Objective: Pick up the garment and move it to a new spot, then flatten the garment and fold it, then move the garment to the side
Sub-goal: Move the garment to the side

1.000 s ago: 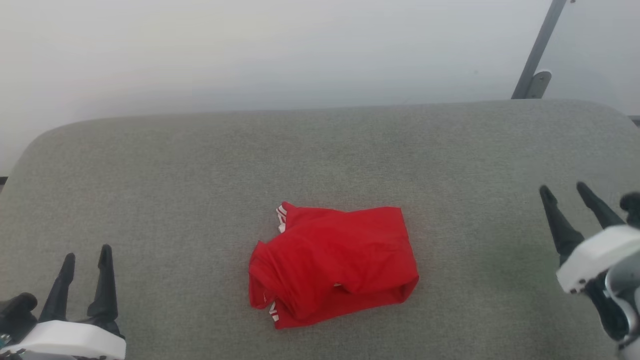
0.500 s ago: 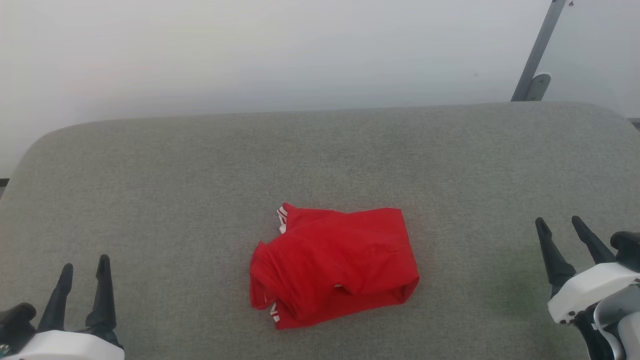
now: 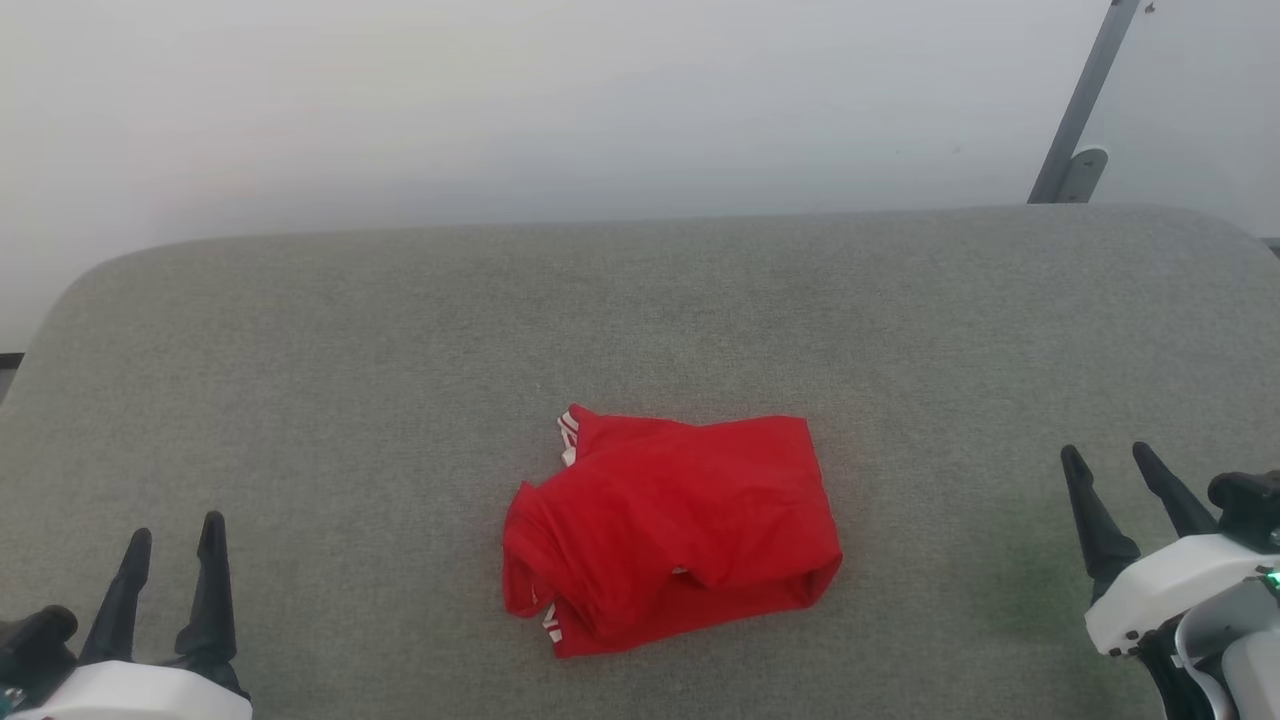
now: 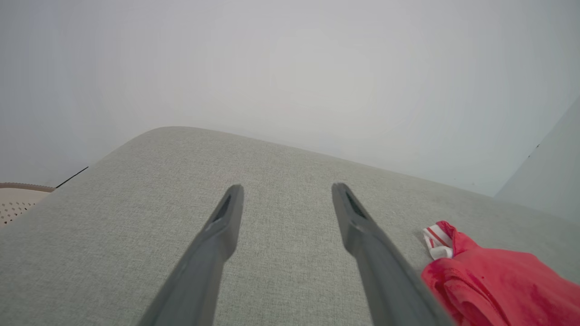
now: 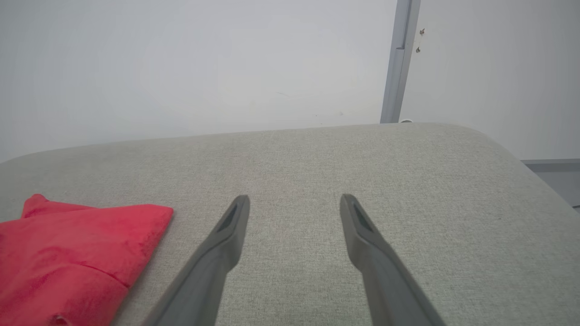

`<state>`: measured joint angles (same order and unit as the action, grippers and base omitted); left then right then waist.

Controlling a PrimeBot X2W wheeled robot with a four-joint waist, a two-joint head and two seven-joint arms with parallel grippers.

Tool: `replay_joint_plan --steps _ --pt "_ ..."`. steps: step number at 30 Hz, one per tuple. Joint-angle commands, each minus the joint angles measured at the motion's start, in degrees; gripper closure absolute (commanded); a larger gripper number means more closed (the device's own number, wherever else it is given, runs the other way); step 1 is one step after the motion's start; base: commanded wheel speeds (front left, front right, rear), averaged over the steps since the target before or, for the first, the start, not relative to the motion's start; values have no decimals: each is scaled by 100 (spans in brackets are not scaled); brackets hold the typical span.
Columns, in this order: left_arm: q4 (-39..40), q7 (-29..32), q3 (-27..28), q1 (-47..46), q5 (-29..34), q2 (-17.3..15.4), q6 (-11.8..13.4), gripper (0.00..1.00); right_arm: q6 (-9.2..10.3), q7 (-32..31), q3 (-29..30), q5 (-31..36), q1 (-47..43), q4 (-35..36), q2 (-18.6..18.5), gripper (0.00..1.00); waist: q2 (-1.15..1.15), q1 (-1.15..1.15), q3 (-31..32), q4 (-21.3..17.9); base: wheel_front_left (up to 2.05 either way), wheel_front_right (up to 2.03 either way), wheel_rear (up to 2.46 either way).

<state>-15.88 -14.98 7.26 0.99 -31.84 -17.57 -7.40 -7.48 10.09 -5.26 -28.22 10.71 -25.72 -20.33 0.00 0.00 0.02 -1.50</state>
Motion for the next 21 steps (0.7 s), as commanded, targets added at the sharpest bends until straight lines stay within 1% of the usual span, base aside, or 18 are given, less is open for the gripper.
replay_joint_plan --steps 1,12,17,21 --pt "-4 -25 -11 0 -15 -27 -8 0 -2 34 -9 -34 -42 -9 18 0 0 0 0 4 0 0 0" --pt "0 -25 -69 -54 -40 -17 -9 0 -2 -132 -148 -96 2 33 78 0 0 0 -9 114 0 0 0" --pt "28 -25 -158 -103 -51 17 -9 0 -2 -431 -411 -228 158 106 124 0 0 0 -74 264 0 0 0" --pt "37 -25 -250 -151 -67 47 -9 0 -2 -800 -734 -406 341 155 150 0 0 0 -155 412 0 0 0"
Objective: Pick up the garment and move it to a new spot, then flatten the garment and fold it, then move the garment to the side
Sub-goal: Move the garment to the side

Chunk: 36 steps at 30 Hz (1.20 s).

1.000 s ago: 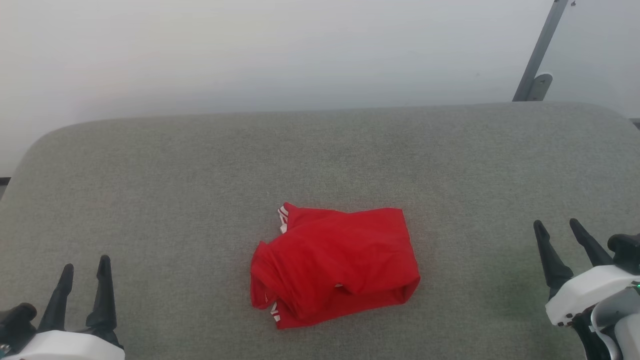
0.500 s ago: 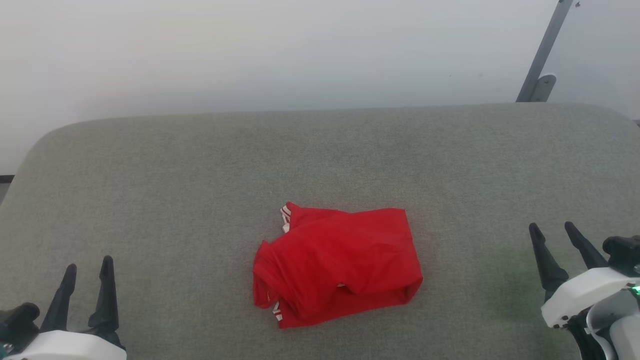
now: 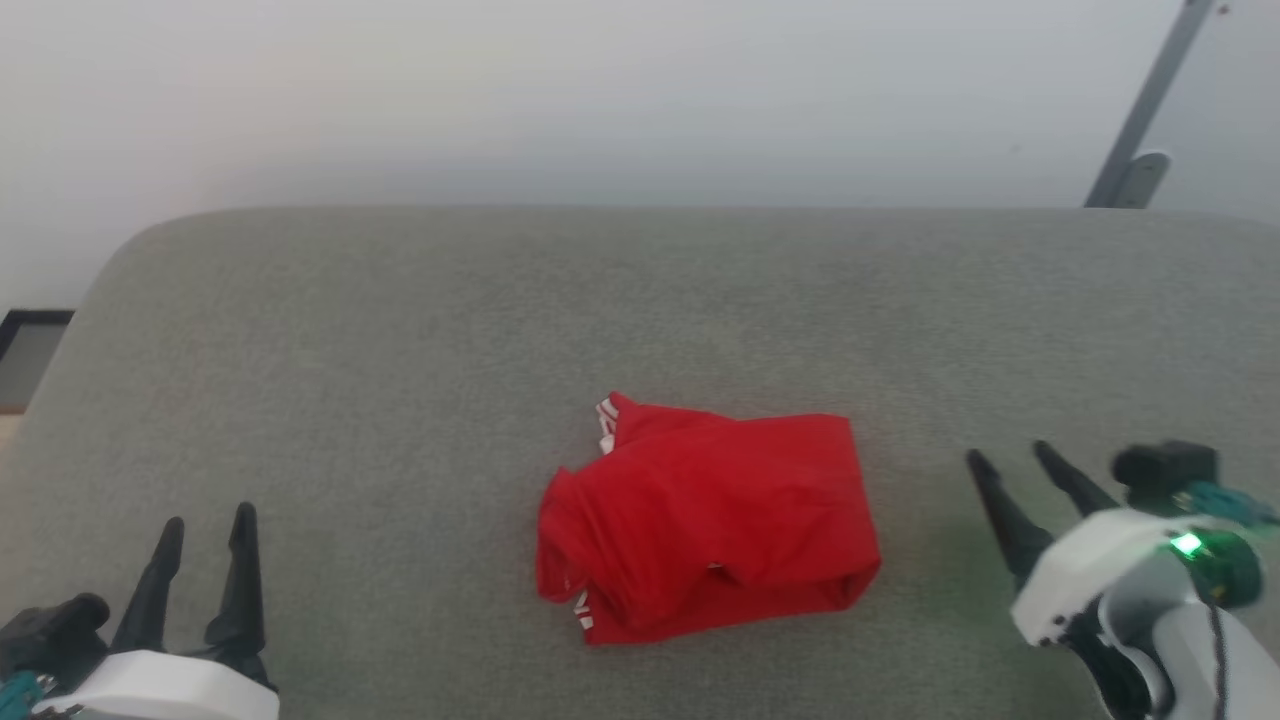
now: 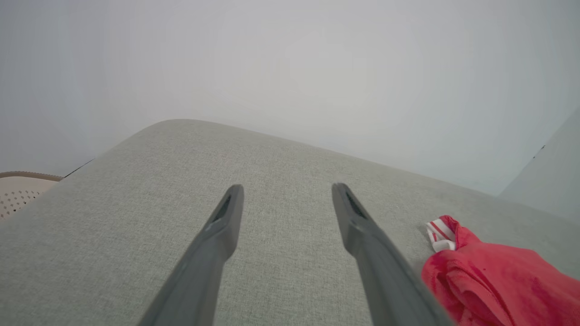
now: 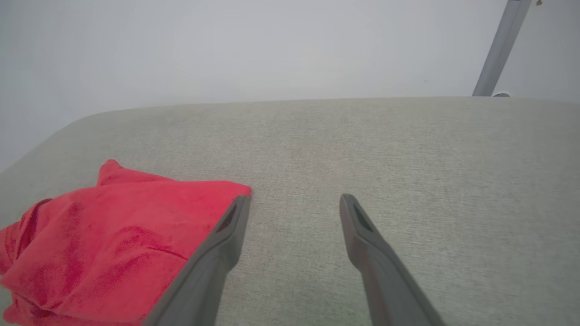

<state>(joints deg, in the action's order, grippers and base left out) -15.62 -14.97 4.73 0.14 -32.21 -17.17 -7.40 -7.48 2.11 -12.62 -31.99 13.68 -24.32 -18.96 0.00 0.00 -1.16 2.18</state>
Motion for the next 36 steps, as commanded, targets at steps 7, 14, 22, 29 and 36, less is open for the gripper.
replay_joint_plan --steps 7,14,22,29,36 --pt "-58 -27 -161 -193 -68 75 -9 0 -2 -954 -592 -385 509 -97 -22 0 0 0 -197 314 0 0 0" --pt "-128 -27 -274 -307 -98 140 -9 0 -2 -1939 -916 -488 893 -337 -168 0 0 0 -329 539 0 0 0" --pt "-232 -26 -462 -484 -156 238 -9 0 -2 -3258 -916 -388 1199 -767 -155 0 0 0 -567 841 0 0 0" --pt "-297 -27 -545 -627 -166 278 -9 0 -3 -4124 -890 -185 1303 -963 51 0 0 0 -738 978 0 0 0" --pt "-337 -26 -561 -729 -168 308 -9 0 1 -4361 -662 126 1332 -948 141 100 0 0 -825 1005 0 0 0"
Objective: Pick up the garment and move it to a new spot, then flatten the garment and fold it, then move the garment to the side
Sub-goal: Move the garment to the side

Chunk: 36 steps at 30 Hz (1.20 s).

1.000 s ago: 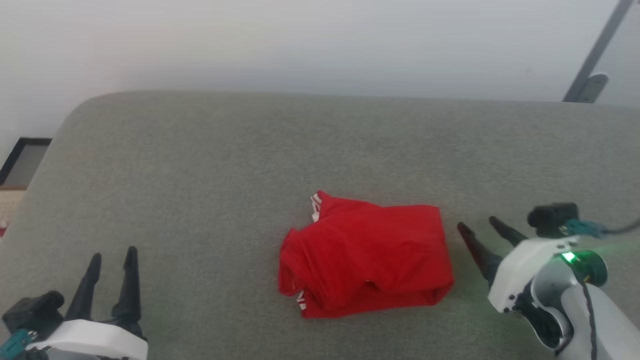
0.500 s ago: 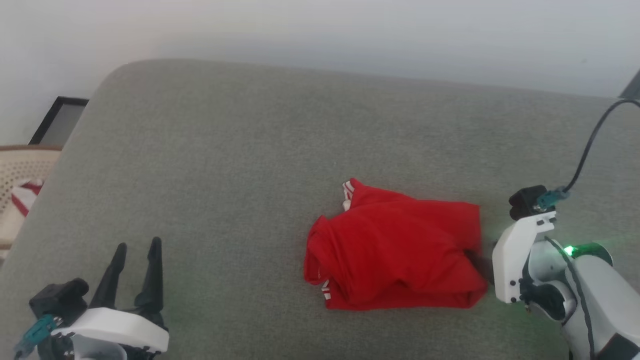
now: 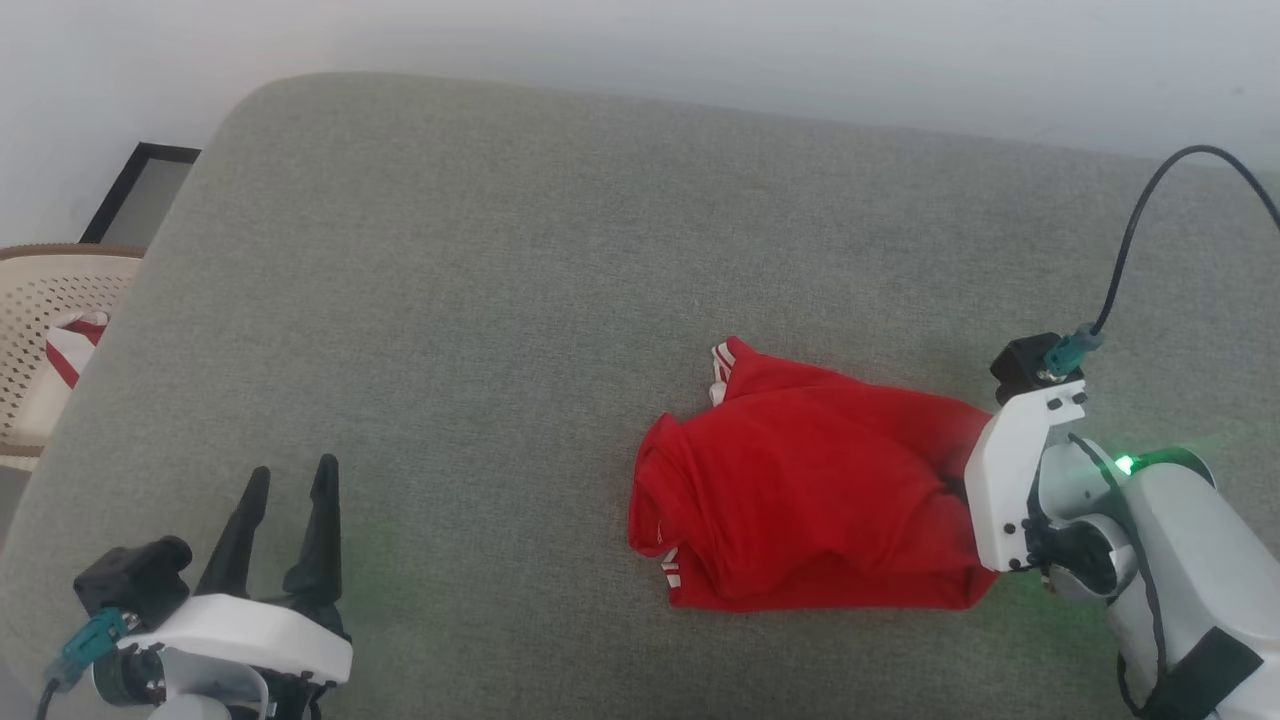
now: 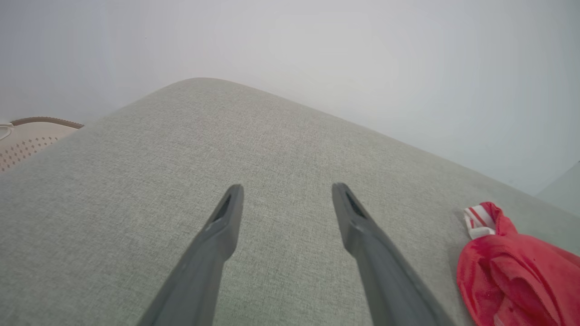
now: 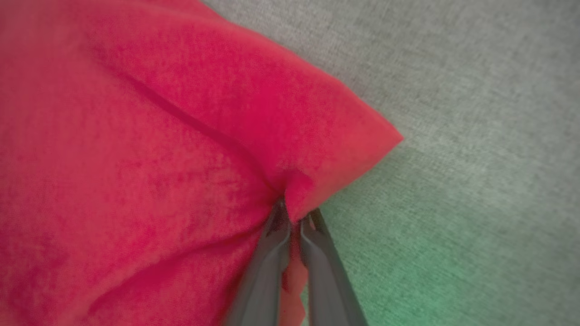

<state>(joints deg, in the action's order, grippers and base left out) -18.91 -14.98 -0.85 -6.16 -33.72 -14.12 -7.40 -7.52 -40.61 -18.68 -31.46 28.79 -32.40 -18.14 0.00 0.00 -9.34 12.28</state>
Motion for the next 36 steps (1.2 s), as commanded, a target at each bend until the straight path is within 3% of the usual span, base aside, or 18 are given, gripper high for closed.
replay_joint_plan --steps 1,12,25,36 --pt "-10 -25 1 -123 -18 2 -9 0 4 -114 -9 103 -165 -108 70 100 0 0 -14 -12 0 0 0" --pt "142 -25 -60 -371 95 -57 -9 0 7 -287 639 474 69 643 -309 100 0 0 -162 -256 0 0 0" --pt "237 -25 -458 -876 208 -51 -9 0 6 -318 1100 615 391 1090 -1276 100 0 0 -411 -753 0 0 0" --pt "194 -25 -1024 -1643 144 -159 -9 0 6 75 1244 694 1051 1056 -2028 100 0 0 -842 -1336 0 0 0"
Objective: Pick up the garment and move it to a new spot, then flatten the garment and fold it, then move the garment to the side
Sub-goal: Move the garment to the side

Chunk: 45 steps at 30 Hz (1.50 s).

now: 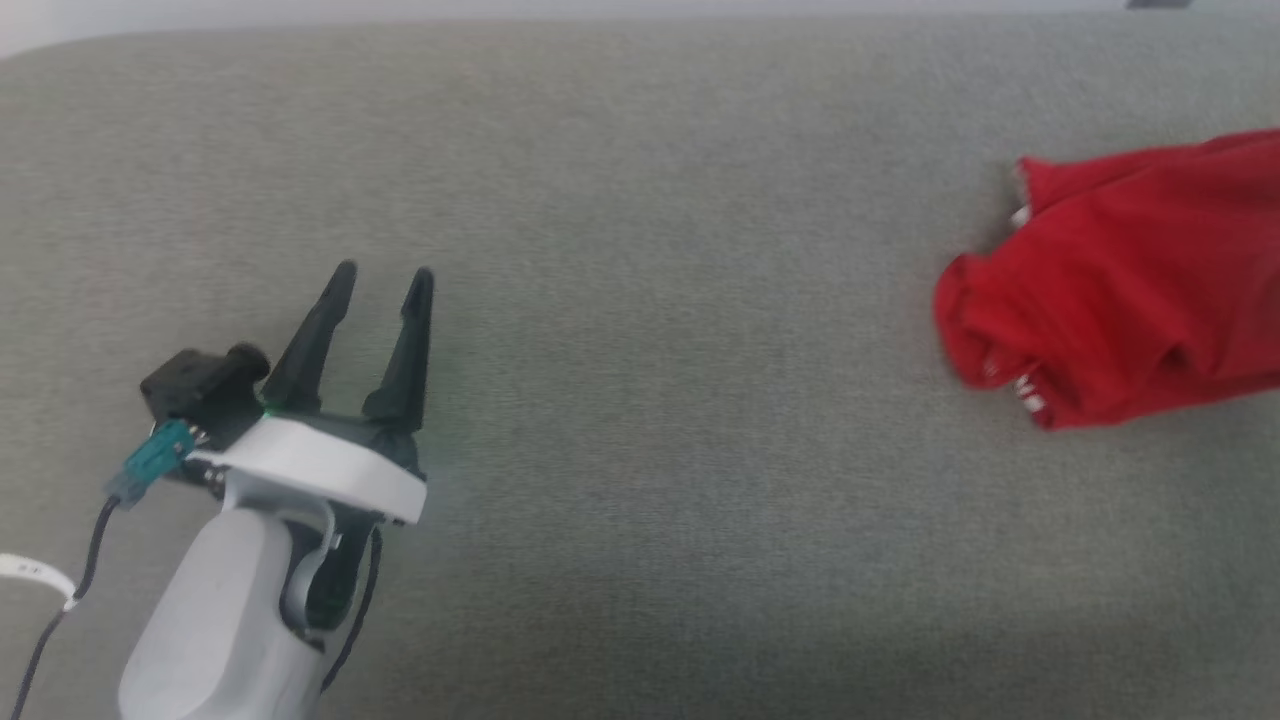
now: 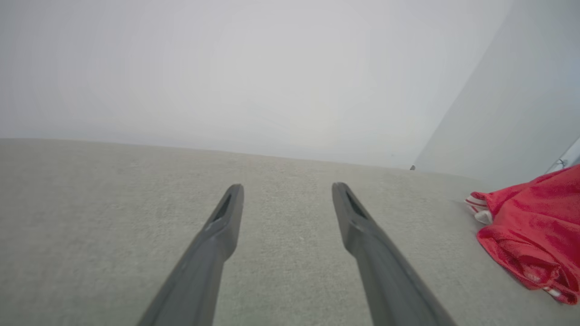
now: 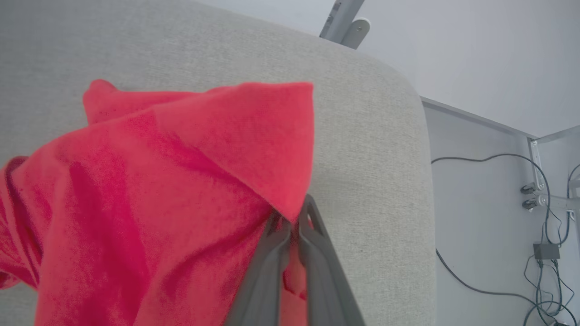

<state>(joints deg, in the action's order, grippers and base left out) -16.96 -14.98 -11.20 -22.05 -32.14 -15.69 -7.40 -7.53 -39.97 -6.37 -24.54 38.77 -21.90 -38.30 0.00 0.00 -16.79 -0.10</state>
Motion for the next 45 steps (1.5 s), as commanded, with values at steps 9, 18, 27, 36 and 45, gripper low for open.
replay_joint_plan --steps 9,18,27,36,45 --pt "-36 -25 -478 -706 -33 -125 -9 0 7 619 49 123 703 -598 -467 100 0 0 -596 -547 0 0 0" --pt "-39 -25 -844 -1197 -28 -212 -9 0 7 1272 126 578 1176 -1202 -782 100 0 0 -1028 -783 0 0 0" --pt "-88 -25 -1069 -1516 -85 -252 -9 0 7 1851 312 1198 1454 -2065 -485 100 0 0 -1316 -769 0 0 0" --pt "-177 -25 -1133 -1620 -142 -272 -9 0 7 2209 552 1709 1790 -2873 -74 99 0 0 -1368 -622 0 0 0" --pt "-186 -25 -988 -1450 -172 -313 -9 0 7 2508 655 2142 2185 -3366 41 0 0 0 -1175 -542 0 0 0"
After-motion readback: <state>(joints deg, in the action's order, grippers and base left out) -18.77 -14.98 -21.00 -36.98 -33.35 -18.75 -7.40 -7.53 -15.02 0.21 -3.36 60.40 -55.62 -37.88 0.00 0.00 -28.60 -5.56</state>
